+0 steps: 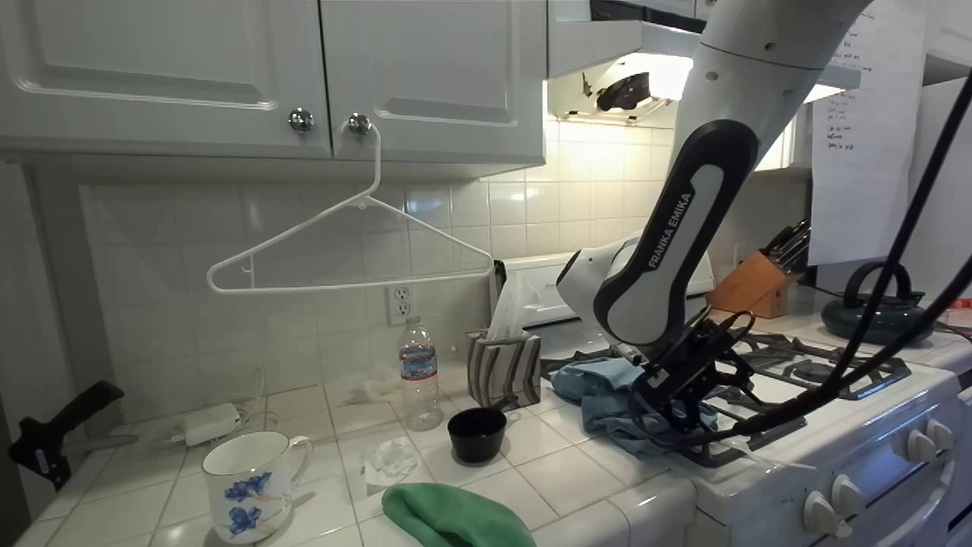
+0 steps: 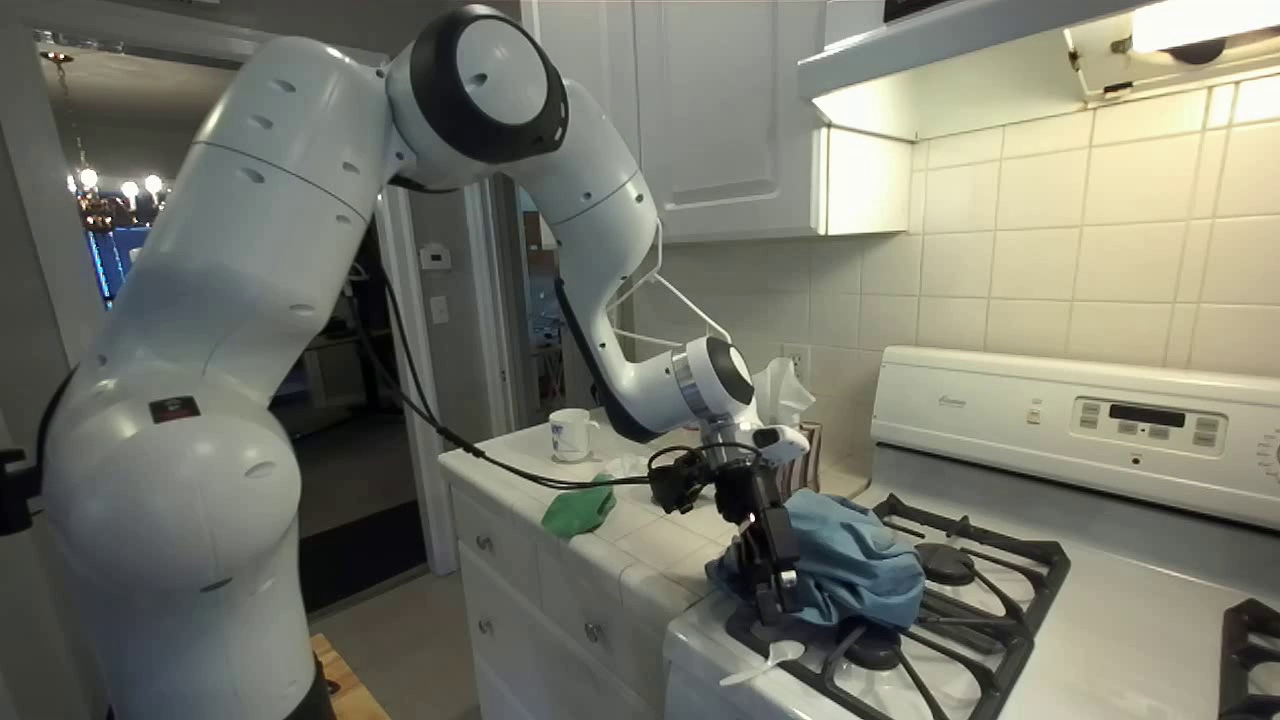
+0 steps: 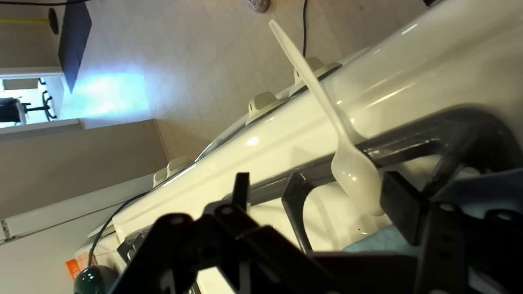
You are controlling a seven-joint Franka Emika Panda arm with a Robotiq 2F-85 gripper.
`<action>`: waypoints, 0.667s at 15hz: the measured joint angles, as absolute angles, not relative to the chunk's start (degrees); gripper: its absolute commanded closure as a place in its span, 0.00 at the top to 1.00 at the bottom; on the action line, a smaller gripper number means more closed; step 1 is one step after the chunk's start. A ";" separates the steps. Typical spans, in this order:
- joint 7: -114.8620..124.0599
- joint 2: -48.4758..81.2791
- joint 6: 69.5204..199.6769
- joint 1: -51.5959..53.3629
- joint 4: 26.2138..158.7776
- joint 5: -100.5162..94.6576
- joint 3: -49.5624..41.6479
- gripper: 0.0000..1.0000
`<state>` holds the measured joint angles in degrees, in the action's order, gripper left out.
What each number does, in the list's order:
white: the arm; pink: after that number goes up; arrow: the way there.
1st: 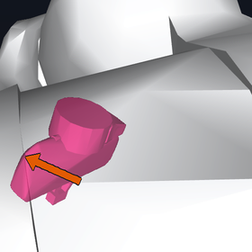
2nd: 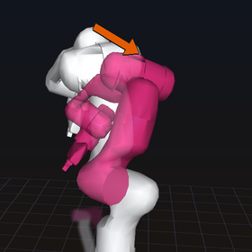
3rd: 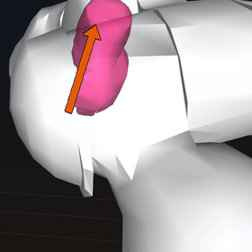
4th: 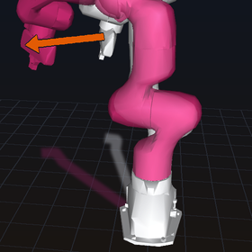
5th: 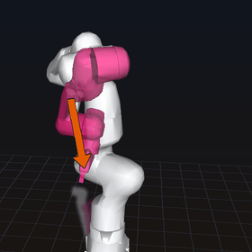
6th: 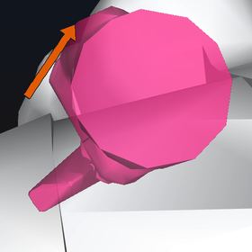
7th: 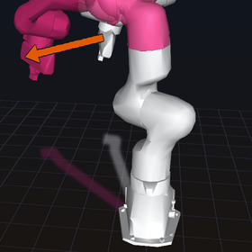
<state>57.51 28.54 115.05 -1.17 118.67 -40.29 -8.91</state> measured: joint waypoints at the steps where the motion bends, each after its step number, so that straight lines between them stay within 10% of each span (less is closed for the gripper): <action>1: 56.47 28.03 115.49 -1.74 118.96 -39.67 -8.94 1.00; 10: 51.43 25.78 120.65 -3.86 121.46 -37.13 -9.59 1.00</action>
<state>51.43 25.78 120.65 -3.86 121.46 -37.13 -9.59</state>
